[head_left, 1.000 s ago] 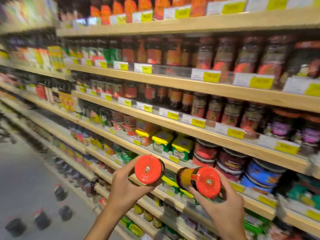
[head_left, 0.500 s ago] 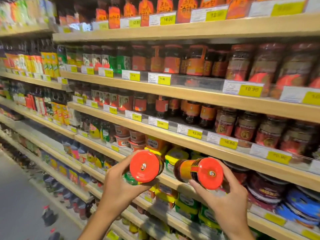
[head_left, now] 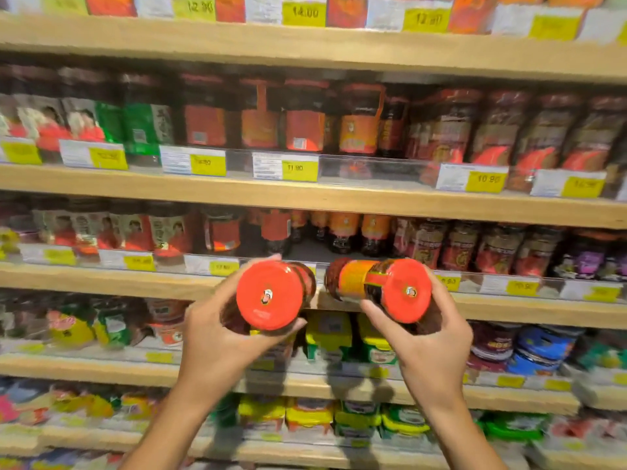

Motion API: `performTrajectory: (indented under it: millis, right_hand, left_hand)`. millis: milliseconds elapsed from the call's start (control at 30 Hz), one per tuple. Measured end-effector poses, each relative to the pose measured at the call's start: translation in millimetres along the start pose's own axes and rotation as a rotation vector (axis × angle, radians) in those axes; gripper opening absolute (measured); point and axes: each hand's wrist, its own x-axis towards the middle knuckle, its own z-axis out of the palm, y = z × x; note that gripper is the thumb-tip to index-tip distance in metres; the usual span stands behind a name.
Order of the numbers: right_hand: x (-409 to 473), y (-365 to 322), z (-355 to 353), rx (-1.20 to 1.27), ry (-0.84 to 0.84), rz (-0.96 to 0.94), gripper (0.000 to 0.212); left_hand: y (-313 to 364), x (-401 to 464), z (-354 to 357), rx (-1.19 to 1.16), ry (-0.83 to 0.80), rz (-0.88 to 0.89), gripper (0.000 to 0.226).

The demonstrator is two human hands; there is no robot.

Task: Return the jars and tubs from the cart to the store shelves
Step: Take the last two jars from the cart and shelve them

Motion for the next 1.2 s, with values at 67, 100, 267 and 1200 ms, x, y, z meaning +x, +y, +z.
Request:
performTrajectory:
  millis: [67, 100, 267, 1200]
  right_hand:
    - [10, -1, 3, 0.007, 0.033, -0.015, 0.070]
    - [15, -1, 4, 0.002, 0.043, -0.020, 0.069]
    - [40, 11, 10, -0.028, 0.079, -0.017, 0.067]
    - [123, 51, 52, -0.651, -0.015, 0.195, 0.063]
  left_hand:
    - [-1, 9, 8, -0.034, -0.009, 0.036, 0.076]
    - [-1, 13, 13, -0.054, -0.009, 0.050, 0.075]
    - [-6, 28, 26, -0.115, -0.002, 0.101, 0.075]
    - [-48, 77, 50, 0.108, 0.028, 0.208, 0.066]
